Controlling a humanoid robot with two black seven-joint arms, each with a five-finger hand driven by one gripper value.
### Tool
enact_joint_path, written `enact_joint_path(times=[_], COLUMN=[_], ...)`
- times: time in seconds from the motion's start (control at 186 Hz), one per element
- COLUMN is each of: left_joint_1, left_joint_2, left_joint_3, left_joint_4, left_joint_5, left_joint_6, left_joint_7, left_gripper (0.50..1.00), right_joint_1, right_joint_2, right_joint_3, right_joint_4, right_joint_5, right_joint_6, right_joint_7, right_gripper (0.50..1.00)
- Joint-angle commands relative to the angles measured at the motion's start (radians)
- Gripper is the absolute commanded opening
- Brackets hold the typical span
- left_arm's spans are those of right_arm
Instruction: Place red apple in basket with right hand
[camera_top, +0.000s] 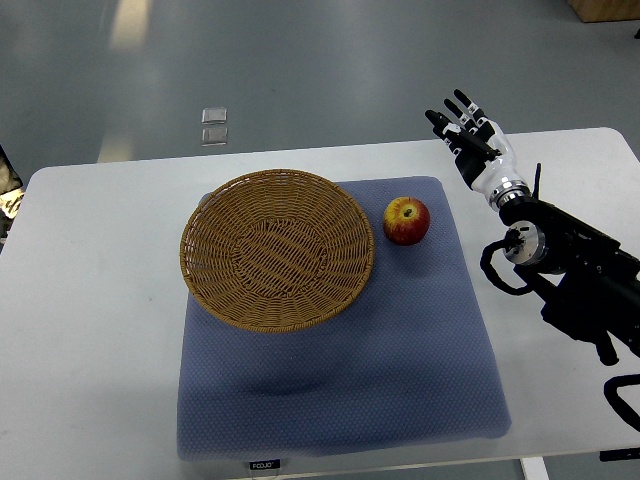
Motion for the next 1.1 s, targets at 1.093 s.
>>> enact_joint_path(times=[1.093], left_joint_1=[0.0], left_joint_2=[0.0], left_joint_3=[0.0], left_joint_4=[0.0], left_joint_5=[0.0], left_joint_6=[0.0], left_joint_7=[0.0], left_gripper=[1.0], right_joint_1=[0.182], right_joint_2=[-0.265], right_joint_3=[-0.218], right_joint_4=[0.193], right_joint_5=[-0.563], right_joint_6=[0.196], right_joint_7=[0.0], right_gripper=[0.919])
